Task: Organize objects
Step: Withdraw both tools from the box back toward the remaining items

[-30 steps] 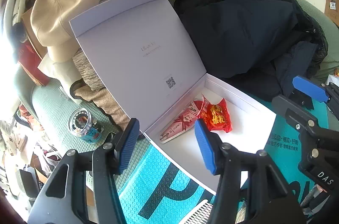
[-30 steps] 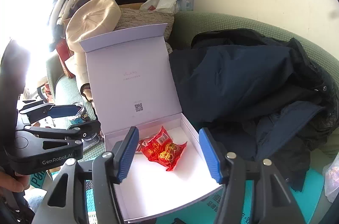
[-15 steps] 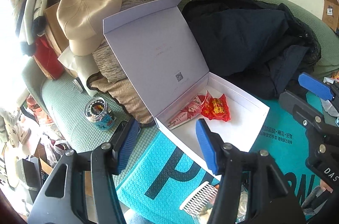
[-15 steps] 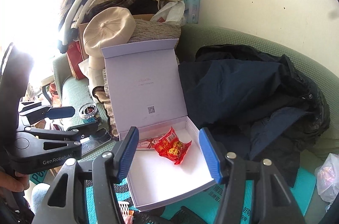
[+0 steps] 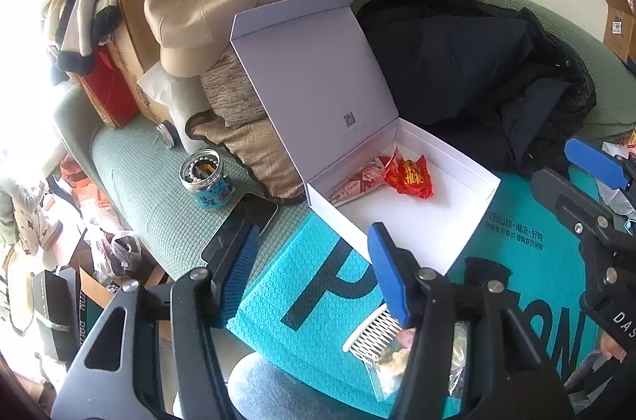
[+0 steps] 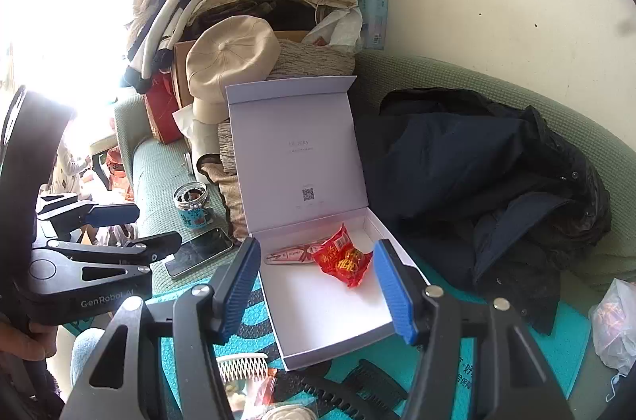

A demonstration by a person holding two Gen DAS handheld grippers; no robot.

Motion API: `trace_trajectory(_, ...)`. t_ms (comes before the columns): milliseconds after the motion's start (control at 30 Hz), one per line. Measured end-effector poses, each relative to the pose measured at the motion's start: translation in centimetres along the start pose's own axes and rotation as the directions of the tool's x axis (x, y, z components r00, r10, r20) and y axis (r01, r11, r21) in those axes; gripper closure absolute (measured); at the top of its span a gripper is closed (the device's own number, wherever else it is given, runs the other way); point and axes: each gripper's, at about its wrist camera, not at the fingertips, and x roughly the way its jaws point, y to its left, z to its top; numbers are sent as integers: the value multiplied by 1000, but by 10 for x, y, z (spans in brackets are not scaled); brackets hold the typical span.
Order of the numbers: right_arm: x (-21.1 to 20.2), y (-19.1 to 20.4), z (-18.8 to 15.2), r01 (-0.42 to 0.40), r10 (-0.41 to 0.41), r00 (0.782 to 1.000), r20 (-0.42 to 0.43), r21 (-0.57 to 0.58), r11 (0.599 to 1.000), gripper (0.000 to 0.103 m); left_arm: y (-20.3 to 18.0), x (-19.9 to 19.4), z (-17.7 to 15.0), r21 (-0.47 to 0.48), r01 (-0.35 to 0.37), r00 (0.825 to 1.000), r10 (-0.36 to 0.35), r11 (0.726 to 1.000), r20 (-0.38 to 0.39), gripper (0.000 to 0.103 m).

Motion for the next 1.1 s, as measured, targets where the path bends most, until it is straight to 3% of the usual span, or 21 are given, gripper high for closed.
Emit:
trace_trajectory(600,-27,19,-45,-24,25,999,-38,39,999,43,13,-31,-74,-67,-7,999,4,998,-41,48)
trace_trajectory(800,-28,25,-69,-50,53,996,-69,55,997,43,4,-36,-98,-54,27,999,-30,998,-40,39)
trace_trajectory(1100,-26,23,-95,-77,85,992,-93,94,993,43,-12,-37,-120,-36,46,997,-48,998,-56,39)
